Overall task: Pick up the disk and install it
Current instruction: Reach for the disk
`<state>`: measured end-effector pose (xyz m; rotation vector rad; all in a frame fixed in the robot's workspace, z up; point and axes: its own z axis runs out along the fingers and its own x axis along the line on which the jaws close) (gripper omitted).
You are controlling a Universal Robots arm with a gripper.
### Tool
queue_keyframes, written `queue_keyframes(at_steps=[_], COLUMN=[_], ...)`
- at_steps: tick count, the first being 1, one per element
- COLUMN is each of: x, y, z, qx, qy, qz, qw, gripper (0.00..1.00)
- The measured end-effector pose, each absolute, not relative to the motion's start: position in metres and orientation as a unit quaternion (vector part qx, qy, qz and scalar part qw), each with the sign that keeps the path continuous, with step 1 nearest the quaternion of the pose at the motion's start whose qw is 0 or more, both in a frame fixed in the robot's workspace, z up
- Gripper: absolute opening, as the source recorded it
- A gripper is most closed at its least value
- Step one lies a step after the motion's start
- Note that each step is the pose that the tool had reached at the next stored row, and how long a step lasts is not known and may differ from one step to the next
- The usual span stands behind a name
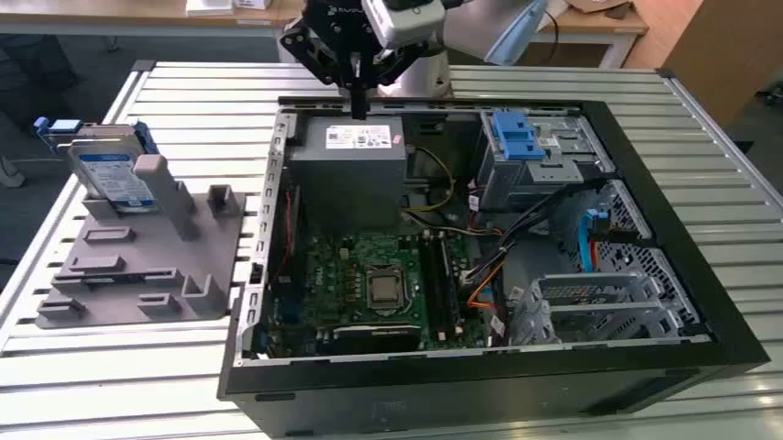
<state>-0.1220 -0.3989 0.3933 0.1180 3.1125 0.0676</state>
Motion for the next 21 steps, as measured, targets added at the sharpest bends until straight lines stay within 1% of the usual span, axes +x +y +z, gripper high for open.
queue_keyframes(at_steps=[21], x=[-0.1301], y=[-0.3989], z=[0.3932], qx=[0.038], qy=[0.999], qz=[0.022], qw=[0.013], gripper=[0.11])
